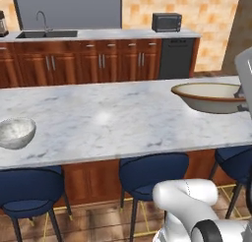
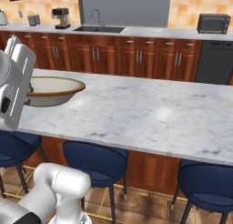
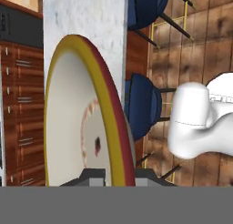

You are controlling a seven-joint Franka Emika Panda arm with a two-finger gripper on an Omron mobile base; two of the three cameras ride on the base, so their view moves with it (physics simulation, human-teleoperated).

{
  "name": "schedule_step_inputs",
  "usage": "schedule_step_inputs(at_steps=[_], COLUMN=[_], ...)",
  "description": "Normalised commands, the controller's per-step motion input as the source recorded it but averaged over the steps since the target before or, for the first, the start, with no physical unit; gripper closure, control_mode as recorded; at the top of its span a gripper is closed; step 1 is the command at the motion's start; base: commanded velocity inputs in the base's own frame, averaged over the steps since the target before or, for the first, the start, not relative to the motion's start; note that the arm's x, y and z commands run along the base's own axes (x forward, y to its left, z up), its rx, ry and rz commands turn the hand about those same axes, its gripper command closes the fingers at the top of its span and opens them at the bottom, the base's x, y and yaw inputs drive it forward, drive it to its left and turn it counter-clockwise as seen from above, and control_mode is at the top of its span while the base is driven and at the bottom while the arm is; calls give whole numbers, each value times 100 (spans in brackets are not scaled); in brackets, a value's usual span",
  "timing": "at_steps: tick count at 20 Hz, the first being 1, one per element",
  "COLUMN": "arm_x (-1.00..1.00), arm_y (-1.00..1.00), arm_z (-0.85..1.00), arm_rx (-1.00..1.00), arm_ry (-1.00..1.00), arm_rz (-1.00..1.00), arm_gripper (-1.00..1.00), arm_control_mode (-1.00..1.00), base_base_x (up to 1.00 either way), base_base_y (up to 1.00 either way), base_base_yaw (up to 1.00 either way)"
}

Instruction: Pick up the bowls from the cabinet and place each bowl in front of a stool on the dining counter.

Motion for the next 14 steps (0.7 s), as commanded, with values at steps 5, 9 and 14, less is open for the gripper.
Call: schedule_step_inputs(at_steps=[5, 9, 14], arm_x=[0, 0, 31], arm_y=[0, 0, -18], arm_z=[0, 0, 0], arm_rx=[0, 0, 0], arm_ry=[0, 0, 0], arm_rz=[0, 0, 2], arm_gripper=[100, 100, 100], arm_control_mode=[100, 100, -100], base_base_x=[61, 63, 43], base_base_y=[-30, -31, -20], base_base_yaw=[0, 0, 0])
